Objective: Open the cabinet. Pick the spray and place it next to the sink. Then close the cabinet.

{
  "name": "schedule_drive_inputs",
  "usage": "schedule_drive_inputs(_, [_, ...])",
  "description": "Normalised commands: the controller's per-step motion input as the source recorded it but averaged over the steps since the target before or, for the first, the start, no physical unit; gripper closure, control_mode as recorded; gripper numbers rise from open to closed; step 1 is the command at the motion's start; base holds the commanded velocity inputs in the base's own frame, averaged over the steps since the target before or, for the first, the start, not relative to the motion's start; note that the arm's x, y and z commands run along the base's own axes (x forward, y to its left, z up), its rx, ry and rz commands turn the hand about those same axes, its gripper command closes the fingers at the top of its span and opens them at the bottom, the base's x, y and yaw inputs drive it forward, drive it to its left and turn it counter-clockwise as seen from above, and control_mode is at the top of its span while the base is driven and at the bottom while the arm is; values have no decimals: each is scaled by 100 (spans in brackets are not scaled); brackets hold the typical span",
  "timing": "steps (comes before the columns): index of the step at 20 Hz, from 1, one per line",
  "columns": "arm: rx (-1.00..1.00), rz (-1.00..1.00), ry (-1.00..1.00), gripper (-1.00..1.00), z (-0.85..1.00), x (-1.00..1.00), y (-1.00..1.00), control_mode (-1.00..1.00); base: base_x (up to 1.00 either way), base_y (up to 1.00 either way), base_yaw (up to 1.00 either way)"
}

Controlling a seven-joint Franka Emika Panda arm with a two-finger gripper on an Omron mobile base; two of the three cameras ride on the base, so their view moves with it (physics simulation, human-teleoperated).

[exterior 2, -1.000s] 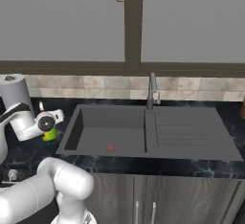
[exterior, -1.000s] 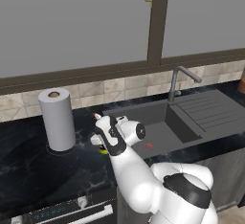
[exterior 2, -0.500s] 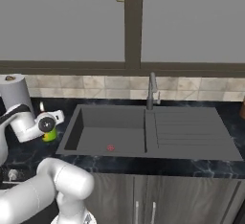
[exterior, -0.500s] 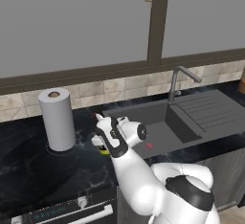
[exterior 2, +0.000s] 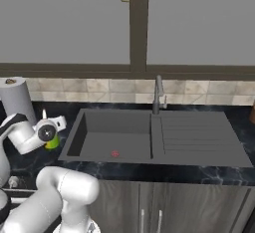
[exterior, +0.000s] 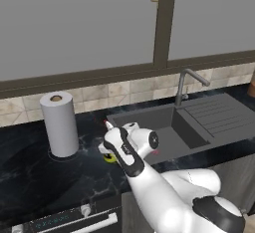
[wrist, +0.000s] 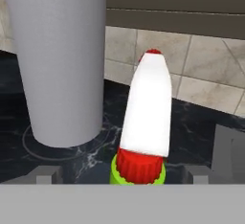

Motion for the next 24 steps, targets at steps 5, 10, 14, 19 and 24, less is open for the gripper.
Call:
schedule_drive_inputs(5, [0,-5,11,-100,1,0,-29,-100,0,0,0])
schedule_drive_inputs(10, [0,-6,9,-100,6,-21,-30,-100,0,0,0])
schedule_drive_inputs(14, [0,0,1,-100,36,-54,-4,-100,0,0,0])
schedule_drive_inputs(19, [1,-3,3,-100,62,-72,-5,-100,0,0,0])
schedule_drive_inputs(24, [0,-19,22,-100,61,-19,-35,-100,0,0,0])
